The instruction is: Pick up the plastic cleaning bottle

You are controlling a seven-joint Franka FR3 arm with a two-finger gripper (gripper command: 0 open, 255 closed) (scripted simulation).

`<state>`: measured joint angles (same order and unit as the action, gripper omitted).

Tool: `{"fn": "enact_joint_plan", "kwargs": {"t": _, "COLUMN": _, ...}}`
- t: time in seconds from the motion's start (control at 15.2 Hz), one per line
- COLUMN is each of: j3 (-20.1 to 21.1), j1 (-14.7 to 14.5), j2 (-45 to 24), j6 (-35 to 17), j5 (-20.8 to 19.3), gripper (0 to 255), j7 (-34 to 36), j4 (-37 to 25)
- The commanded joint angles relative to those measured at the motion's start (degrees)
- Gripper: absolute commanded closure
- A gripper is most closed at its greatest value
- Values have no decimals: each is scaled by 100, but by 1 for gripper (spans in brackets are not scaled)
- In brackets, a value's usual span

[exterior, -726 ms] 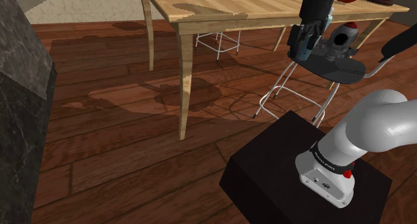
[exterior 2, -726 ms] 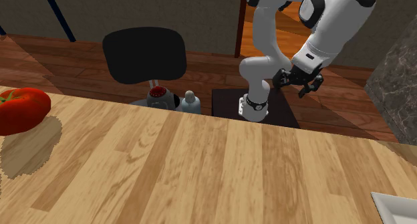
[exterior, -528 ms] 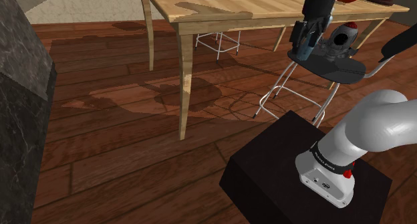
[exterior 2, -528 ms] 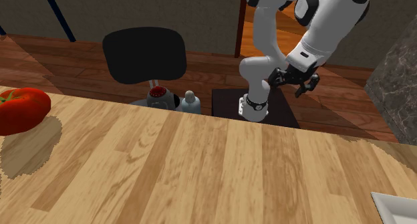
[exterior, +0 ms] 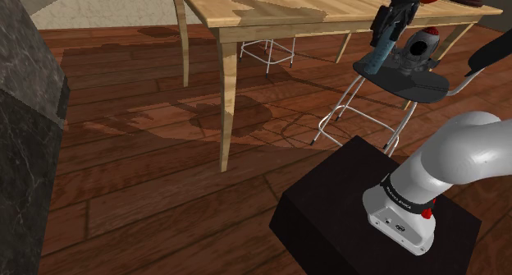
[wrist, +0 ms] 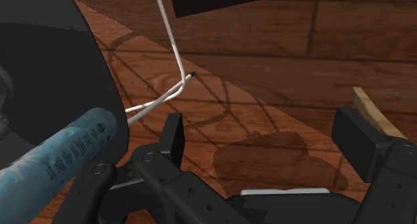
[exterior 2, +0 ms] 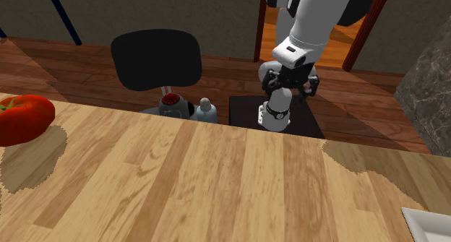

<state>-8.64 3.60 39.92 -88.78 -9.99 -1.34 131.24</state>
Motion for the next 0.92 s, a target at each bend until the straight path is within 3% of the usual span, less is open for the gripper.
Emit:
{"fn": "enact_joint_plan", "kwargs": {"t": 0.0, "j3": -264, "j1": 75, "j2": -148, "j6": -133, "j5": -79, "gripper": 0, "j7": -232, "j4": -182}}
{"fn": "enact_joint_plan", "kwargs": {"t": 0.46, "j3": -1183, "j1": 235, "j2": -761, "j6": -452, "j5": -118, "gripper": 0, "j7": -1048, "j4": -1006}}
{"fn": "enact_joint_plan", "kwargs": {"t": 0.86, "j3": -2039, "j1": 252, "j2": -1487, "j6": -642, "j5": 164, "gripper": 0, "j7": -1824, "j4": -1915}}
